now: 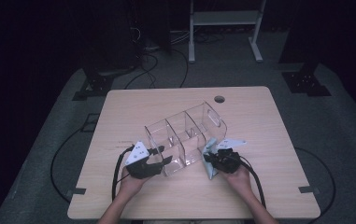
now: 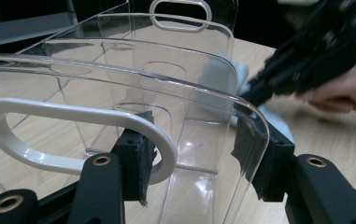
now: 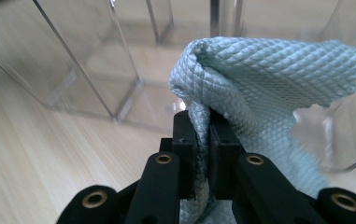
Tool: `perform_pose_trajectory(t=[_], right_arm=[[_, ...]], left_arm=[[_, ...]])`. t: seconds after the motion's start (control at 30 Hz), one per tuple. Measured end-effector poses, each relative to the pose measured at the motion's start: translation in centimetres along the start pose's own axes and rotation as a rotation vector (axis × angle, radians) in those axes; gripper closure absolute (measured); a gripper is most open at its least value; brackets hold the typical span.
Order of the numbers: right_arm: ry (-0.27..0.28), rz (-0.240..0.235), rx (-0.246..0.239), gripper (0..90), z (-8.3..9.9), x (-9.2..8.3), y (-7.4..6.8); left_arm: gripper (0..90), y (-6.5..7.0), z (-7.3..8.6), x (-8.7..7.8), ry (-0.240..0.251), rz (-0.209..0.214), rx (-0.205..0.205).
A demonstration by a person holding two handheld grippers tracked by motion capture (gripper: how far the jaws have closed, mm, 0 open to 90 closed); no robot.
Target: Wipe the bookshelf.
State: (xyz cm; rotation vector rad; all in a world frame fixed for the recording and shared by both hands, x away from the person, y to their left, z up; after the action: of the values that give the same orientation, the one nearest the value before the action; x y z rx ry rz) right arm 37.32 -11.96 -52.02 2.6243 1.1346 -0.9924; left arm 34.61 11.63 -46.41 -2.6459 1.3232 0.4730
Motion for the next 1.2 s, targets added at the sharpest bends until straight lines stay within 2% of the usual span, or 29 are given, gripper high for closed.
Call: perform_pose_trajectory(t=[0.1, 0.33, 0.43, 0.63, 0.8, 0.97, 1.2], right_arm=[[-0.014, -0.004, 0.009, 82.8, 0.3, 0.3, 0.1], [0.107, -0.010, -0.015, 82.8, -3.1, -2.9, -0.6], [0.126, -0.002, -0.038, 82.8, -4.6, -3.9, -0.7], [0.162, 0.003, -0.071, 82.8, -7.2, -4.7, -1.0], [0.175, -0.007, -0.054, 82.8, -8.7, -4.4, -0.8], [0.174, -0.021, -0.046, 83.0, -8.5, -4.3, -0.7], [0.160, -0.032, -0.027, 83.1, -6.1, -4.3, -0.7]], left_arm=[[47.5, 0.0, 0.0, 0.0, 0.002, -0.001, 0.002], [47.5, 0.1, 0.0, 0.0, 0.002, 0.000, 0.002], [47.4, 0.1, 0.0, 0.0, -0.001, -0.002, 0.003], [47.3, 0.1, 0.0, 0.0, -0.004, 0.002, 0.008], [47.3, 0.1, 0.0, 0.0, -0.003, 0.003, 0.008], [47.3, 0.1, 0.0, 0.0, -0.002, 0.002, 0.008], [47.3, 0.1, 0.0, 0.0, -0.003, -0.001, 0.010]])
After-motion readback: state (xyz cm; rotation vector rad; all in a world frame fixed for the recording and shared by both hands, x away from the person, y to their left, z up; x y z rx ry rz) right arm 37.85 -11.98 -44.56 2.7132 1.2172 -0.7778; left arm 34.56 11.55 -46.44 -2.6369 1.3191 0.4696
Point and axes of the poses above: each handheld gripper's, and its own axes: x roughly forward along the jaws, z roughly out of its underside, y roughly to its right, the point moved 6 cm from there along x, roughly forward along the jaws
